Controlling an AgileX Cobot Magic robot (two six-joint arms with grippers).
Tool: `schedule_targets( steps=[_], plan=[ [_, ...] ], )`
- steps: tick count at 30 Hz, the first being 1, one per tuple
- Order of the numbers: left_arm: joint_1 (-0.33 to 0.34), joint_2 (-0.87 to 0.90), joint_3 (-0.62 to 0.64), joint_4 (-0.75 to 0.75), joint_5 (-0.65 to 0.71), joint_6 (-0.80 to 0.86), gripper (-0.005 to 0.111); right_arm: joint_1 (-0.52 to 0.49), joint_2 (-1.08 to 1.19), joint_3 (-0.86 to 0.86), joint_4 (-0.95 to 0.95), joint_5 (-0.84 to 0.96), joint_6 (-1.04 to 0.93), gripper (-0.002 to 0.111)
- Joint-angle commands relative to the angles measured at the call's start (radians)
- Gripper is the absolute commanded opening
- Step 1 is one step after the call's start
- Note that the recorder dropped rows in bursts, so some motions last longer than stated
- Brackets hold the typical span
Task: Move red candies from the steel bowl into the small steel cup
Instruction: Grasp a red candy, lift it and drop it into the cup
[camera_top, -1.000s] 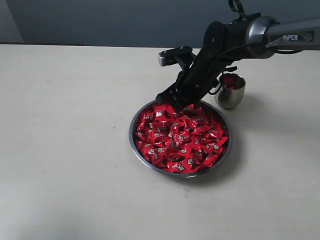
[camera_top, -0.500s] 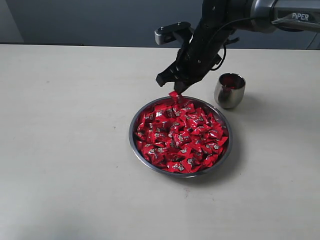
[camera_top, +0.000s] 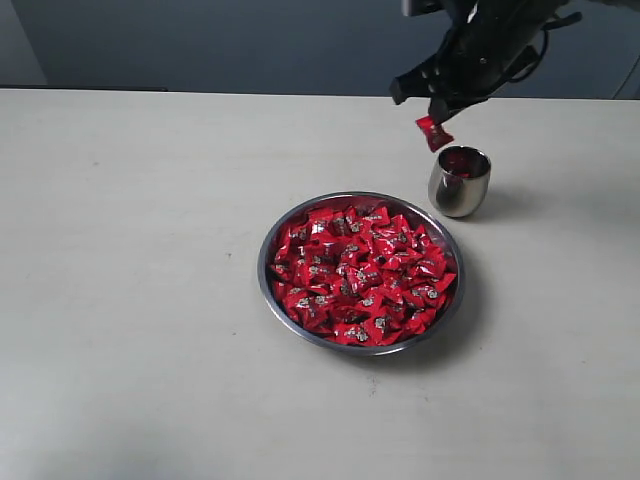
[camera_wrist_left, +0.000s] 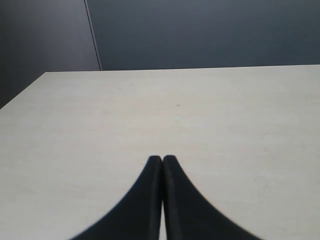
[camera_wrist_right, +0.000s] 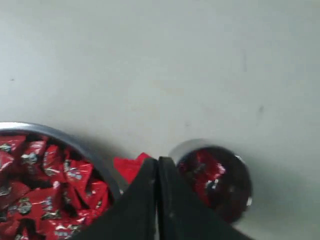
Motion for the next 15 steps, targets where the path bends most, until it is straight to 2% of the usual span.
schedule_targets(
  steps=[1, 3, 15],
  plan=[
    [-0.010, -0.004, 0.004, 0.006, -0.002, -0.003, 0.000, -0.078, -0.015, -0.006, 0.017, -0.022, 0.002, -0.001],
    [-0.010, -0.004, 0.004, 0.006, -0.002, -0.003, 0.000, -0.091, -0.013, -0.006, 0.076, -0.035, -0.036, -0.001],
    [-0.010, -0.004, 0.004, 0.006, -0.002, -0.003, 0.000, -0.091, 0.055, -0.006, 0.048, -0.018, -0.032, -0.001]
  ],
)
